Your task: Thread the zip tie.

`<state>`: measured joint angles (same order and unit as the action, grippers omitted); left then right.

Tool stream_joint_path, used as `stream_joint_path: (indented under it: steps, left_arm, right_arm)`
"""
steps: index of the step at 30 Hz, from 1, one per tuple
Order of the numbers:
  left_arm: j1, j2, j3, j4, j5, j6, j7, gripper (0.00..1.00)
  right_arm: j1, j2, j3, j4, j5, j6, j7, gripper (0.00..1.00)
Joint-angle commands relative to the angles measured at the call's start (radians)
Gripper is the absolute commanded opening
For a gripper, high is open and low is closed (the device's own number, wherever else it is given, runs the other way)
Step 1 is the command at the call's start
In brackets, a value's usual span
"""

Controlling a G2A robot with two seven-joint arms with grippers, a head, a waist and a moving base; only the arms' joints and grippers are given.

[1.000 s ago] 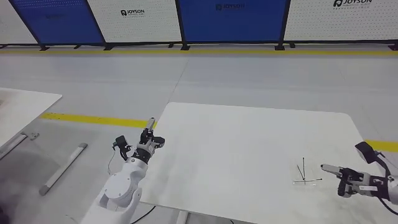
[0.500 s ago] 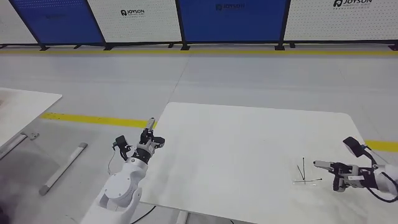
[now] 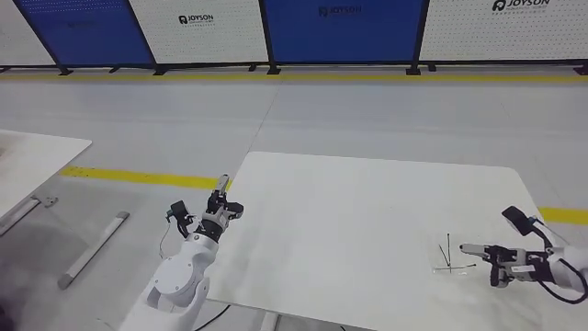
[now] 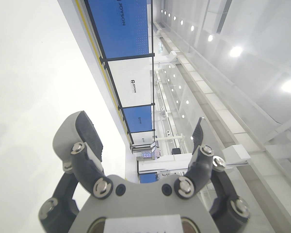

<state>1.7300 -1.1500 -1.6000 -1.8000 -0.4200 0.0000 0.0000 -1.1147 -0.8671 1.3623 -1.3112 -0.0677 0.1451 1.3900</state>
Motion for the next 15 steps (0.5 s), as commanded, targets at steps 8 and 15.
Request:
stream_joint_path:
  steps: [8, 15]
  left_arm:
    - [0.000, 0.000, 0.000, 0.000, 0.000, 0.000, 0.000, 1.00]
    - [0.000, 0.000, 0.000, 0.000, 0.000, 0.000, 0.000, 1.00]
  right_arm:
    - [0.003, 0.008, -0.011, 0.007, -0.042, 0.041, -0.016, 0.29]
    - [0.013, 0.009, -0.036, 0.010, -0.067, 0.080, -0.032, 0.24]
